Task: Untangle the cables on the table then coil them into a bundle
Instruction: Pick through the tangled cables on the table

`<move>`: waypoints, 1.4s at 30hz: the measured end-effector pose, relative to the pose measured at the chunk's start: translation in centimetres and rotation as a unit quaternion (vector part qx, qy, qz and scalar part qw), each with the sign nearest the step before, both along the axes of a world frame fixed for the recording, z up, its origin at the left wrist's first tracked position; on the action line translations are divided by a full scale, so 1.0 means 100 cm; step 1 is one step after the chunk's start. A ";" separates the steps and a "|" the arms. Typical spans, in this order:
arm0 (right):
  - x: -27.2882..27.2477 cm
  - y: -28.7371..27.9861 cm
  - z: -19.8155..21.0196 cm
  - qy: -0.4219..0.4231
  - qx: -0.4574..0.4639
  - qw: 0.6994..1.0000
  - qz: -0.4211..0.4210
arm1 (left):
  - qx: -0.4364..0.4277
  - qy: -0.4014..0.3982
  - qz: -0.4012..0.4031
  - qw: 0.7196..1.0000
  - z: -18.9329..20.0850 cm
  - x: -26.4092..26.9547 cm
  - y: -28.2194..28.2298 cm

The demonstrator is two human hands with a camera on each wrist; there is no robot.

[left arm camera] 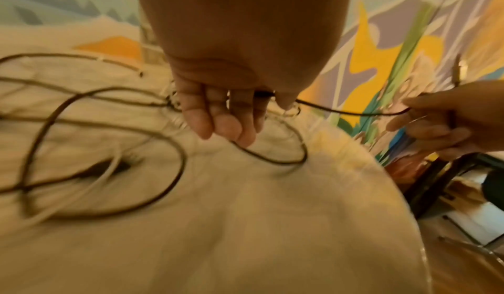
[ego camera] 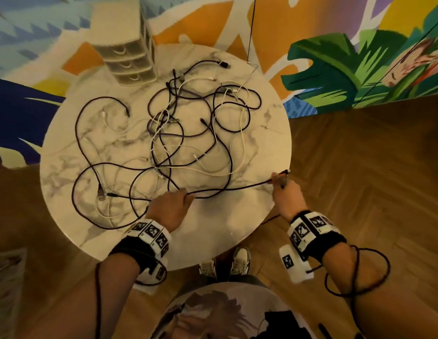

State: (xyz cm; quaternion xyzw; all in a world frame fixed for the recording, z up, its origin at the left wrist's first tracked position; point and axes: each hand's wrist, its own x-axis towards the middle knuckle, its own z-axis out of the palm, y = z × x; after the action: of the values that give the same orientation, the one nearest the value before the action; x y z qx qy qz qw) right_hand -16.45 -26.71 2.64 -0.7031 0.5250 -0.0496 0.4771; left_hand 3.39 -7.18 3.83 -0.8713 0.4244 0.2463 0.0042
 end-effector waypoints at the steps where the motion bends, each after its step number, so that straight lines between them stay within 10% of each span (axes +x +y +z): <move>1: 0.002 0.002 0.003 0.000 -0.053 0.998 -0.022 | -0.004 -0.020 -0.008 1.000 0.006 -0.001 -0.005; 6: 0.033 0.019 0.036 -0.148 -0.171 0.971 -0.078 | -0.006 -0.070 -0.055 0.996 0.034 -0.035 -0.026; 12: 0.052 0.061 0.022 -0.040 -0.162 0.920 0.355 | 0.002 -0.063 -0.094 0.994 0.034 -0.054 -0.031; 21: 0.044 0.006 0.028 -0.010 -0.109 0.976 0.188 | 0.029 0.089 0.055 0.994 -0.029 0.013 0.020; 26: 0.029 -0.035 0.038 -0.076 -0.131 0.988 0.020 | -0.101 -0.020 0.097 0.990 -0.021 0.054 0.016; 31: 0.022 -0.025 0.014 0.021 -0.212 0.974 0.073 | 0.096 -0.110 -0.010 0.989 -0.013 0.035 0.027; 36: 0.051 0.048 0.037 -0.123 -0.288 0.910 0.273 | 0.001 -0.157 -0.092 0.983 0.015 -0.007 0.003; 42: 0.065 0.069 0.026 0.078 -0.133 0.929 0.335 | -0.048 -0.091 -0.043 0.994 0.008 -0.029 0.003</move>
State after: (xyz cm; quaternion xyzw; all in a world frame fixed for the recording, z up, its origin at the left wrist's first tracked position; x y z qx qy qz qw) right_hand -9.98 -19.80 5.24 -0.8967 0.2832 0.0989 0.3255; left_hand 0.44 -6.91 4.66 -0.8701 0.4711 0.1443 0.0115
